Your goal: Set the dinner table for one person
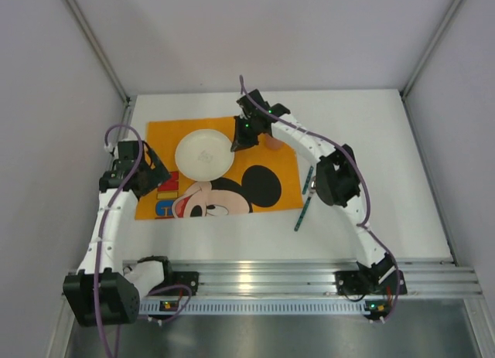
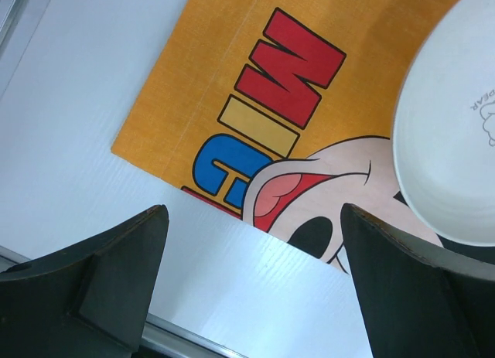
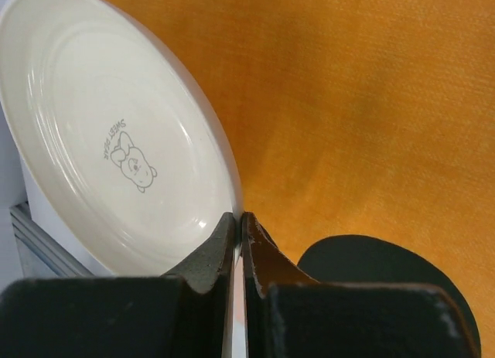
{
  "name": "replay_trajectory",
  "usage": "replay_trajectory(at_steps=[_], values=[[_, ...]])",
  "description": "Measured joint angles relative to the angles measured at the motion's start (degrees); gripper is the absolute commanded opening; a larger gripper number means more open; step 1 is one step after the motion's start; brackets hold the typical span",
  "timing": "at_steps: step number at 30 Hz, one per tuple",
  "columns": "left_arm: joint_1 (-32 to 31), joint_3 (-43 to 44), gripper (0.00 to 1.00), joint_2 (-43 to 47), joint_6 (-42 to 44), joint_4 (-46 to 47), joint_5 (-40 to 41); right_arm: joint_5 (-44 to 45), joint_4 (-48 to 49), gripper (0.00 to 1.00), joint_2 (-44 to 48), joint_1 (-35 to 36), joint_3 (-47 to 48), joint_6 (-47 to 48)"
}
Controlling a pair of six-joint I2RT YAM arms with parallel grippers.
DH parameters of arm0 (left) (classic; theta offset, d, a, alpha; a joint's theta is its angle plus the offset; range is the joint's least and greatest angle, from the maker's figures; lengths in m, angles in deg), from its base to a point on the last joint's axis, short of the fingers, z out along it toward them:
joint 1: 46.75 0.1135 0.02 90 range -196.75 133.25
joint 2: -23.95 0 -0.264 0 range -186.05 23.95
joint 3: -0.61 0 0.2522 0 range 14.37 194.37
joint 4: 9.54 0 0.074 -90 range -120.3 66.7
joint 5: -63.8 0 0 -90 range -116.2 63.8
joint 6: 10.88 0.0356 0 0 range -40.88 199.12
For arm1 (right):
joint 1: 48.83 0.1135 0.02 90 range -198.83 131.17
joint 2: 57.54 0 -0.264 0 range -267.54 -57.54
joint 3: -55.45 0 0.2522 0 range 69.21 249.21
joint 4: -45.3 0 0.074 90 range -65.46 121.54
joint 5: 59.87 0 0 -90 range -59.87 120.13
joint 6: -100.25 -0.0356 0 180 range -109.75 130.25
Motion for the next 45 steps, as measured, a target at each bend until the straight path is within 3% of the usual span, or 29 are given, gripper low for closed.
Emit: replay_trajectory(at_steps=[1,2,6,9,14,18,22,25,27,33,45], values=[[0.0,-0.04,0.98,0.31,0.13,-0.33,-0.07,-0.31,0.22,0.0,-0.55,0.02,0.7,-0.28],[0.0,-0.04,0.98,0.57,0.24,-0.46,-0.15,-0.59,0.46,0.1,-0.85,0.09,1.09,-0.42],[0.0,-0.07,0.97,0.83,1.05,-0.44,-1.62,-1.14,1.11,0.66,-1.09,0.11,1.09,-0.92],[0.0,-0.09,0.96,0.81,1.49,-0.33,-3.89,-1.05,2.16,0.81,-0.04,0.11,-1.6,0.04],[-0.11,0.24,0.96,-0.98,2.08,0.11,-7.02,0.33,2.23,0.82,6.91,-0.35,-12.31,2.27],[-0.96,1.05,0.96,-4.72,2.73,0.68,-8.35,2.67,3.34,0.79,23.32,-3.5,-28.24,3.63],[-1.64,1.07,0.95,-6.73,2.8,2.05,-9.84,4.22,4.87,0.73,43.54,-14.69,-44.37,4.94],[-2.1,1.07,0.95,-7.63,2.78,3.54,-11.47,6.25,5.05,0.71,51.87,-23.34,-52.61,6.12],[-2.4,1.07,0.95,-8.37,2.75,4.31,-12.52,6.71,3.37,0.64,52.02,-24.81,-56.72,7.28],[-3.13,1.07,0.96,-10.78,2.75,5.9,-14.16,4.79,-1.22,0.57,41.7,-21.42,-63.25,7.76],[-3.3,0.7,0.96,-11.06,2.93,7.23,-15.28,4.66,-3.23,0.48,34.69,-18.21,-59.8,6.99]])
